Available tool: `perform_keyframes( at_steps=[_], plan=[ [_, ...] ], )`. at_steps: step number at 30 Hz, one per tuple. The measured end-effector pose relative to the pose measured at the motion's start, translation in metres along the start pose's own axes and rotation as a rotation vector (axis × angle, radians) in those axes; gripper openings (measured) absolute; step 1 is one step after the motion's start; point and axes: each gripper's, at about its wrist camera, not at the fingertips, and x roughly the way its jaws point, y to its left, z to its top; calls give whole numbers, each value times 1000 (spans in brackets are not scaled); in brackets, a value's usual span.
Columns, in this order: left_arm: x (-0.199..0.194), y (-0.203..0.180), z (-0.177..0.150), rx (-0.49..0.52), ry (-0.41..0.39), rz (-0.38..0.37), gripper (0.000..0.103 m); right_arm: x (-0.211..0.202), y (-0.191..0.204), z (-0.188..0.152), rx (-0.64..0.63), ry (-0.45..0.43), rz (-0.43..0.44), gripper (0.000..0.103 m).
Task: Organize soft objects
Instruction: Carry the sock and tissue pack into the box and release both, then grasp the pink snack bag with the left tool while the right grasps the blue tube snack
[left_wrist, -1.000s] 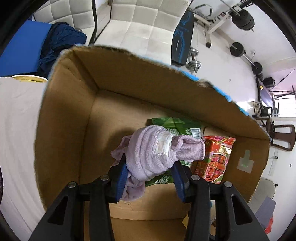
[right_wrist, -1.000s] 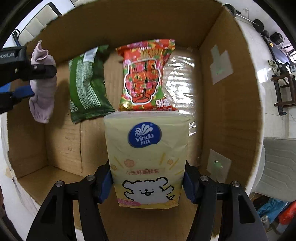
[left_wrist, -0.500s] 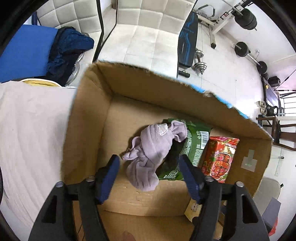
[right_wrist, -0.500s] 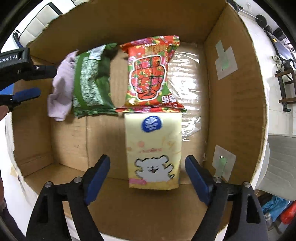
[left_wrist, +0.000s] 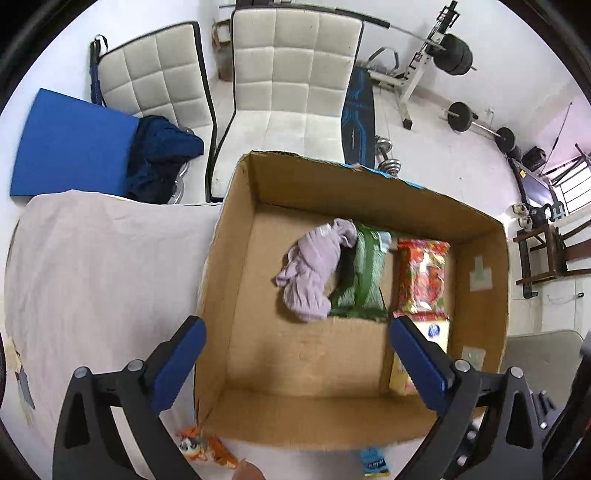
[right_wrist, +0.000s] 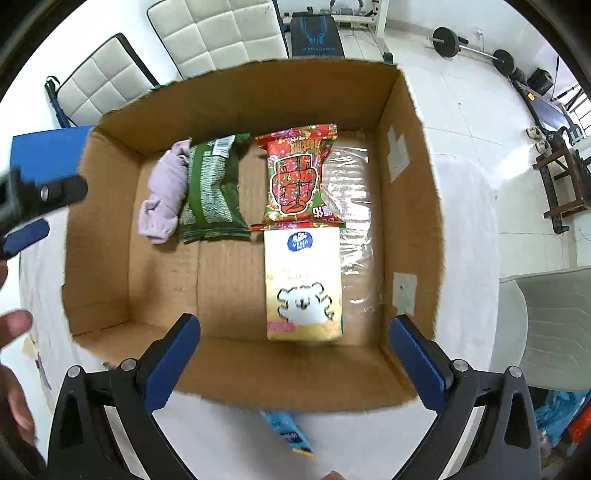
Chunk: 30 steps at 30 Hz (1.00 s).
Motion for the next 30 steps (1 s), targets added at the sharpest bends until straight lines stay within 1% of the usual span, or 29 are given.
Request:
perform_keyframes(
  at_steps=[7,9,10,14,23,30],
  plan=[
    [-47,-9,-37,31,-101,9,102,-52,7,-24,-18,-120,-42,103],
    [-60,-10,-47,36,-138,30,102,-67,8,-34,-22,-158,-52,103],
    [-70,-11,-53,44,-165,41,102,-72,8,-36,-22,-167,-52,103],
    [-93,-14,-68,64,-216,53,102,-95,13,-54,-36,-203,-54,103],
    [-133,-18,-96,107,-284,56,102,-142,17,-88,-34,-266,-36,103],
    [-150,-16,-111,124,-316,57,102,-171,20,-106,-38,-307,-28,103]
  ],
)
